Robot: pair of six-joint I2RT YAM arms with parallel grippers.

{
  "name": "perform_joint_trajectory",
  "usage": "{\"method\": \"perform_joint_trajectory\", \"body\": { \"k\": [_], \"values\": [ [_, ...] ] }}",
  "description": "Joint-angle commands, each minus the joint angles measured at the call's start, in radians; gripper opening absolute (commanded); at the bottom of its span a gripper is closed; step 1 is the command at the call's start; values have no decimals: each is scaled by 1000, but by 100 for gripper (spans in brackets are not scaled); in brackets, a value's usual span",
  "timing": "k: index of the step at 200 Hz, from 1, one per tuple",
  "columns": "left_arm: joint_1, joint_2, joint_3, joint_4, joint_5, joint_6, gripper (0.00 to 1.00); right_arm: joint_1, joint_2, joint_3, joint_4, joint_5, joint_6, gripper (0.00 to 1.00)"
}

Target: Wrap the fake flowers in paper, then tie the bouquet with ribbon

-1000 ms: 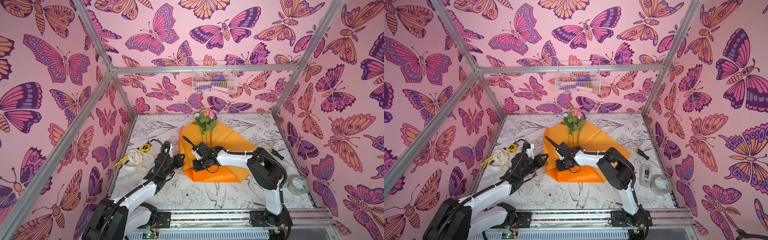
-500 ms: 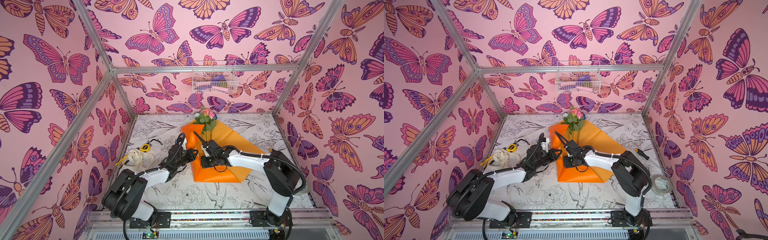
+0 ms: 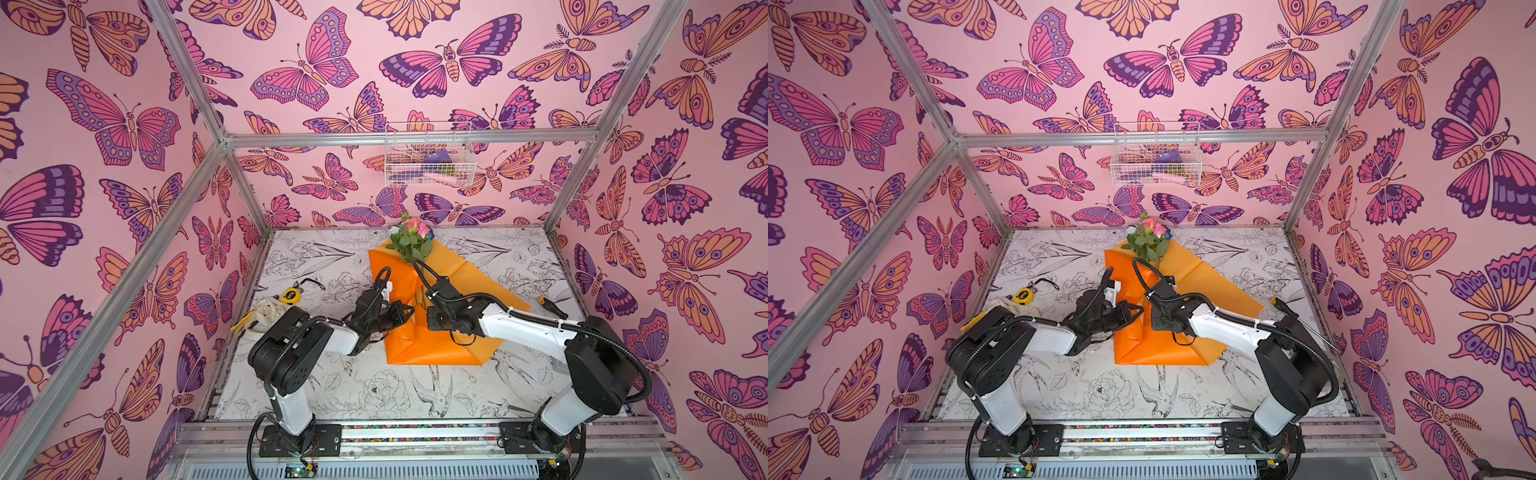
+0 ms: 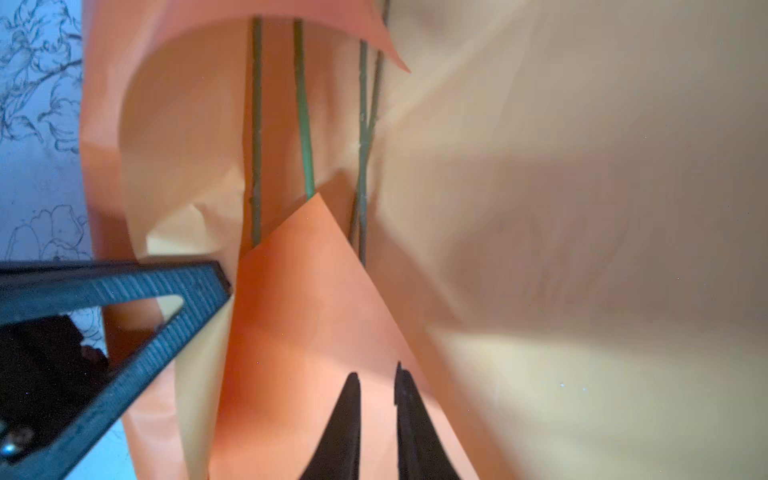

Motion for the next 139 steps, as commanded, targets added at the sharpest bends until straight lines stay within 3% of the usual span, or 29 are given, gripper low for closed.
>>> {"method": "perform_joint_trajectory", "body": {
  "k": [1, 60, 104, 122, 139],
  "values": [
    [-12, 25, 24, 55, 28, -1, 5, -33, -31, -15, 13, 6, 9, 29],
    [-30, 118, 85, 51, 66, 1, 19, -146, -43, -6, 154, -177, -1, 52],
    [-42, 126, 98, 50, 93, 8, 42, -200, 37, 40, 192, -257, -8, 55],
    [-42, 105, 83, 48, 100, 19, 56, -200, 64, 65, 185, -271, -19, 56],
    [-43, 79, 64, 41, 103, 27, 59, -200, 96, 85, 176, -279, -20, 56]
  ]
}}
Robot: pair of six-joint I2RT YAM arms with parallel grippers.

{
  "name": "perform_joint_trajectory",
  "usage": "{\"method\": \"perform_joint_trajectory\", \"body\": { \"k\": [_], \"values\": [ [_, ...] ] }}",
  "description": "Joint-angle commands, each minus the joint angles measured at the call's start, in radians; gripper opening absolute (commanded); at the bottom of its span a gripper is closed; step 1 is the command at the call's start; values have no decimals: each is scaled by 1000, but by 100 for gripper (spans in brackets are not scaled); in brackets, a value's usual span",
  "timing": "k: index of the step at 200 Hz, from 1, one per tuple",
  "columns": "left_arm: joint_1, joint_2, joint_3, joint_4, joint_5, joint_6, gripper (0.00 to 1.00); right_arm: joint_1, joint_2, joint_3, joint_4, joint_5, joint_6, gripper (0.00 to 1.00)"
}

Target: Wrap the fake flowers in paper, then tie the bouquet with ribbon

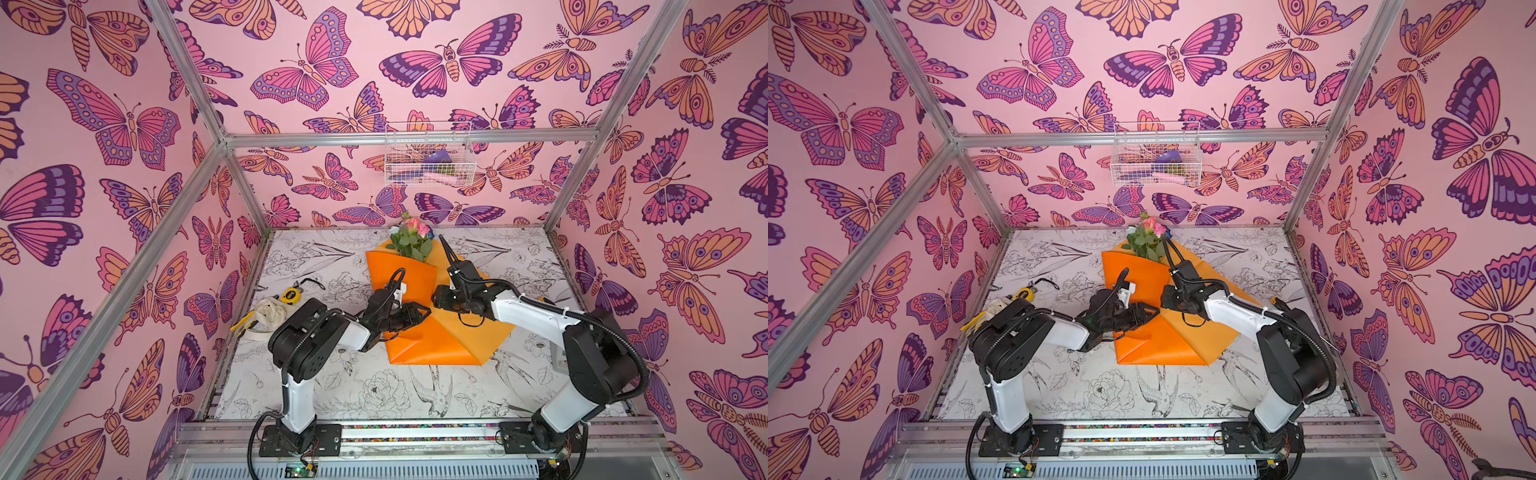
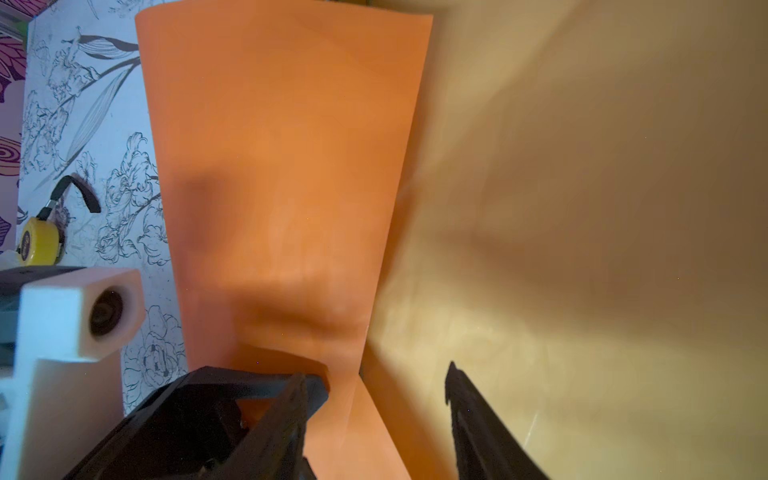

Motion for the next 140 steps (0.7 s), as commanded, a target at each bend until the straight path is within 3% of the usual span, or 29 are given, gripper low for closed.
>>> {"method": "perform_joint_trajectory", "body": {
  "k": [1, 76, 112, 140],
  "values": [
    [-3, -43, -25, 17, 21, 28, 59, -1, 37, 56, 11, -37, -15, 56],
    [-2, -207, -147, -5, 29, 51, 55, 0, 165, 101, -17, -72, -24, 53],
    [-1, -355, -207, -209, -33, 119, 52, 5, 187, 94, -17, -78, -26, 53],
    [-2, -469, -246, -448, -188, 163, 43, 8, 191, 88, -16, -79, -28, 52]
  ]
}}
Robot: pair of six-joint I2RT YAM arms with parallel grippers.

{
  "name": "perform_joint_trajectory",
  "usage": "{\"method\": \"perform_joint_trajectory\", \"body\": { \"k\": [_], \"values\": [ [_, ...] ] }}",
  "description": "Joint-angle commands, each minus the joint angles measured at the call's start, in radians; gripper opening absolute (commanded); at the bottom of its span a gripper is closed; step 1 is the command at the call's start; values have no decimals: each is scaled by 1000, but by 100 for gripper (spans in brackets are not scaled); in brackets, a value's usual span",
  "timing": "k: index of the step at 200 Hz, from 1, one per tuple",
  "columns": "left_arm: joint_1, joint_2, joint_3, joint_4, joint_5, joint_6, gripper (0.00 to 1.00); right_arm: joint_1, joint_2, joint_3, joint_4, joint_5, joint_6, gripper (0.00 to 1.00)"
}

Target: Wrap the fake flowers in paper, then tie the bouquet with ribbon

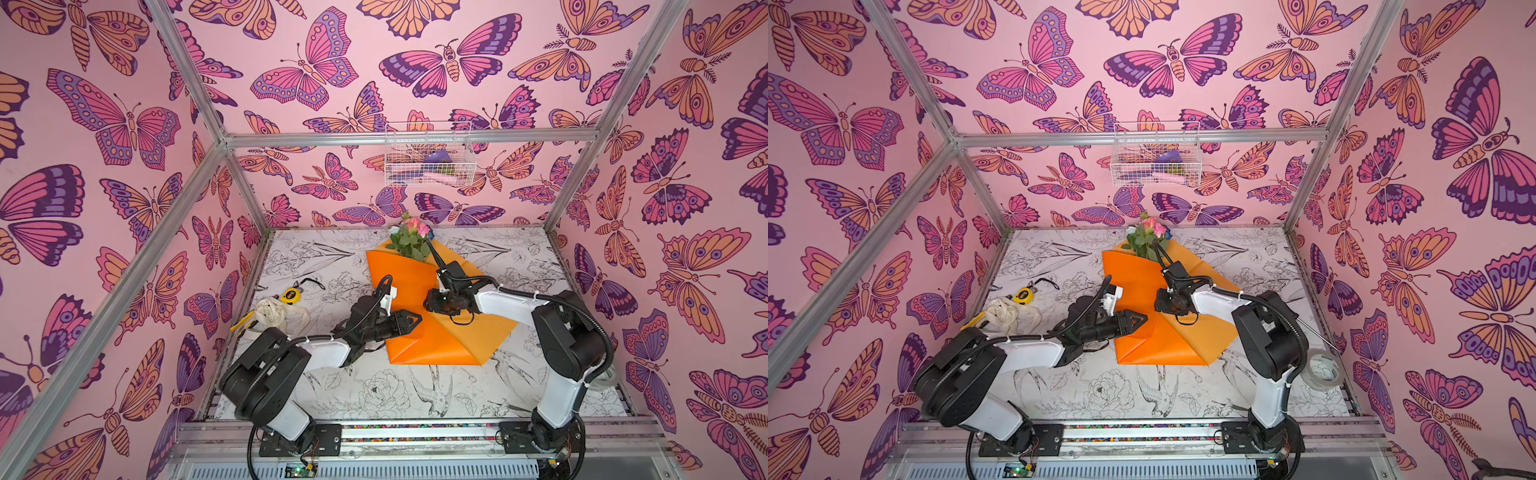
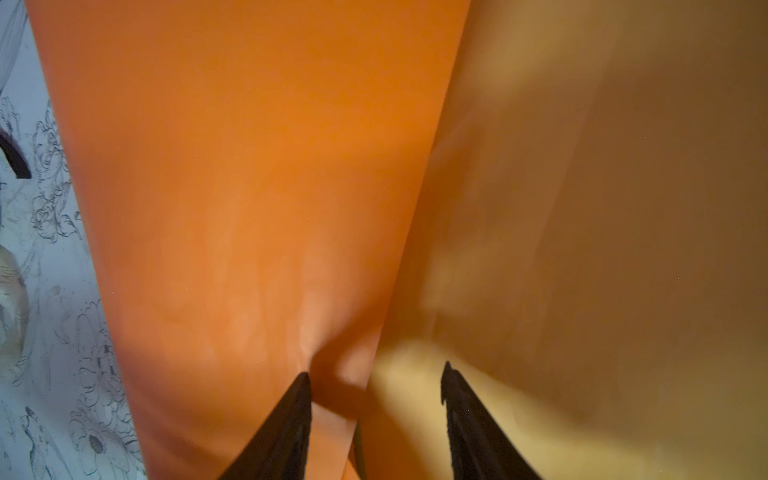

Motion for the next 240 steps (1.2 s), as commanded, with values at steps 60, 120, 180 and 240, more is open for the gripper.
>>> {"method": "perform_joint_trajectory", "body": {
  "k": [60, 120, 180, 240],
  "values": [
    [-8, -61, -16, -330, -162, 114, 26, 9, -1, 0, -25, 8, -14, 52],
    [-18, 83, -10, -230, -71, 93, 19, 9, -83, -50, -46, 30, -11, 51],
    [-18, 102, -18, -198, -55, 114, 19, 16, -331, -216, -102, 71, 48, 47],
    [-18, 139, -38, -153, -29, 97, 16, 165, -509, -364, -210, 112, 163, 30]
  ]
}}
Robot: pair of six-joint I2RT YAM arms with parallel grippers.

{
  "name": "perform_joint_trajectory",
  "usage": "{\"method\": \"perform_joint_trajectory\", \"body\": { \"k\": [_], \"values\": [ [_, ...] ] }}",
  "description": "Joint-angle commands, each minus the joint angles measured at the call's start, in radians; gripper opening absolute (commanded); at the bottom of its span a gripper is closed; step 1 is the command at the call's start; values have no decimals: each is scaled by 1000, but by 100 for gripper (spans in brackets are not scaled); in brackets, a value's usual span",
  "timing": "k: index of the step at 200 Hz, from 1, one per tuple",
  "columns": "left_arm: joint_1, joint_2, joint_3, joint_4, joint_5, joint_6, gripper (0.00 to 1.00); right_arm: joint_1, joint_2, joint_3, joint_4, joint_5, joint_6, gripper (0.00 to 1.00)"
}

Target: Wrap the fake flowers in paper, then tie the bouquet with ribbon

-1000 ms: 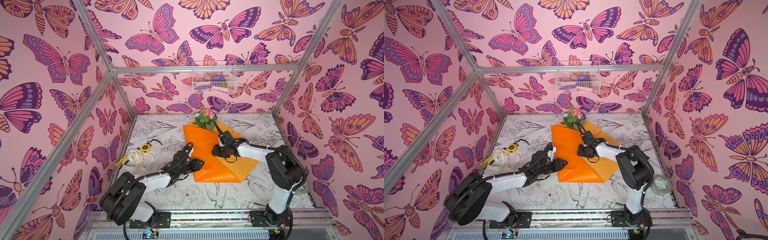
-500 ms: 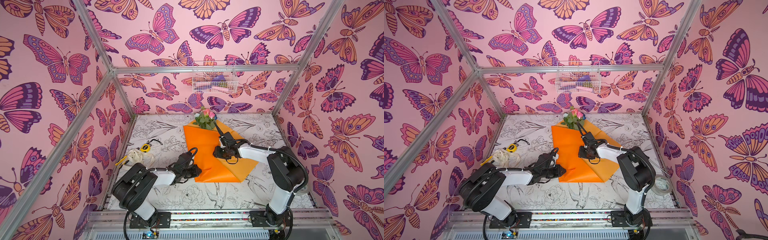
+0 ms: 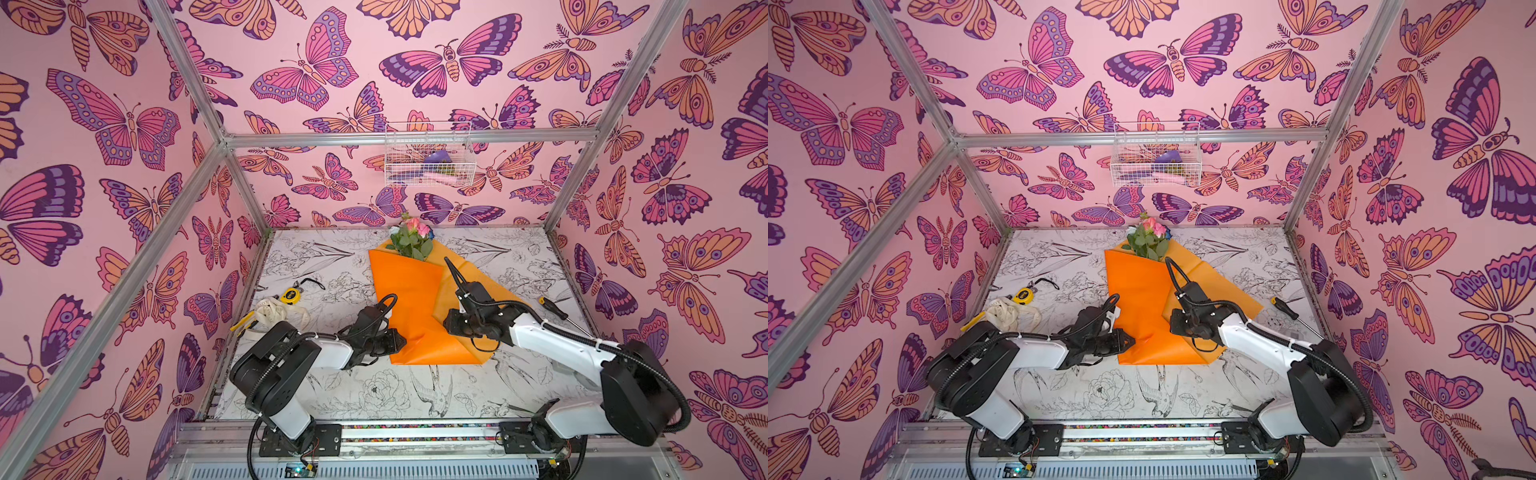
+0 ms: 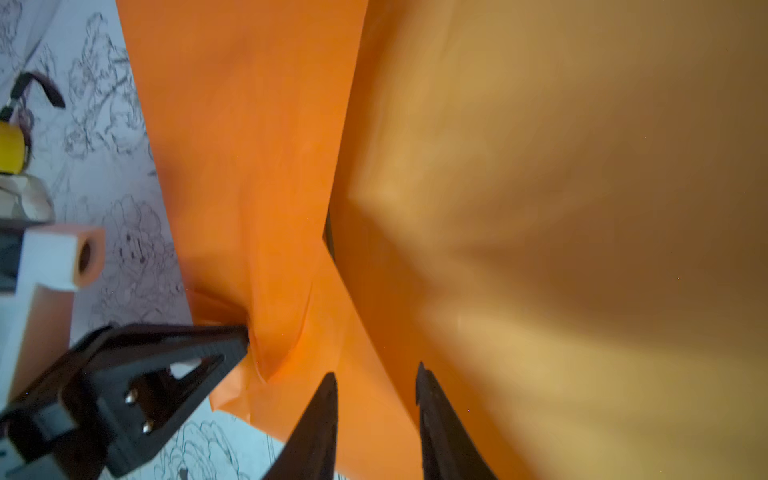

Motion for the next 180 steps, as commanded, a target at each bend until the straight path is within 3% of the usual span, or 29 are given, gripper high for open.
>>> {"method": "perform_joint_trajectory", "body": {
  "k": [1, 37, 79, 127, 180],
  "values": [
    [-7, 19, -20, 27, 27, 4, 16, 60, -39, -39, -74, 33, 82, 30],
    [-7, 23, -21, 30, 32, -3, 16, 149, -45, -73, -73, 41, 155, 30],
    [-7, 13, -21, 36, 53, 1, 16, 150, -10, -153, -36, 59, 250, 30],
    [-12, 14, 72, 37, 119, 67, 19, 147, -107, -244, -3, 107, 351, 43],
    [-31, 151, 231, 36, 170, 131, 20, 130, -251, -335, -16, 162, 444, 52]
  ]
}}
